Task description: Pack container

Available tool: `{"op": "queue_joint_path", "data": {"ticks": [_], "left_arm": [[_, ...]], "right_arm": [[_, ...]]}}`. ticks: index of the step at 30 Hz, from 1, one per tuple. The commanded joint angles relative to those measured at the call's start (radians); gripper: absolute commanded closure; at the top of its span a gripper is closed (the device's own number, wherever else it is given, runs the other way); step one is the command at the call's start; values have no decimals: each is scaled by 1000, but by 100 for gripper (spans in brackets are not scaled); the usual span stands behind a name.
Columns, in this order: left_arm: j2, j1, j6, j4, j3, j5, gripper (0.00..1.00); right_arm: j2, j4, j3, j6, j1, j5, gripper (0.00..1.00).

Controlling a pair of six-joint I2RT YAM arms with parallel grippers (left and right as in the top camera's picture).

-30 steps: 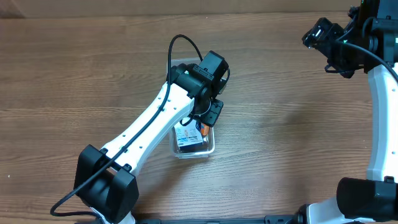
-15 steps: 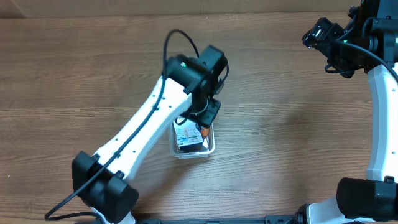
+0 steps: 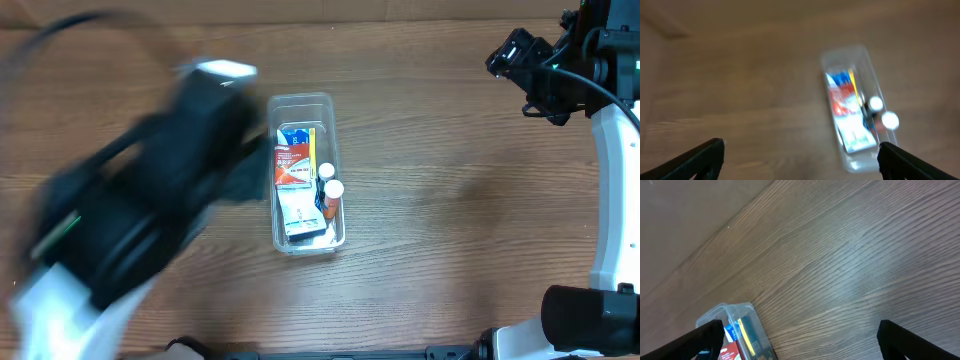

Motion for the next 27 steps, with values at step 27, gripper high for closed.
{"op": "queue_joint_path", "data": {"ticks": [27], "left_arm": [[-228, 7, -303, 33, -428, -336, 1]], "right_arm": [[-10, 5, 3, -6, 2, -6, 0]]}}
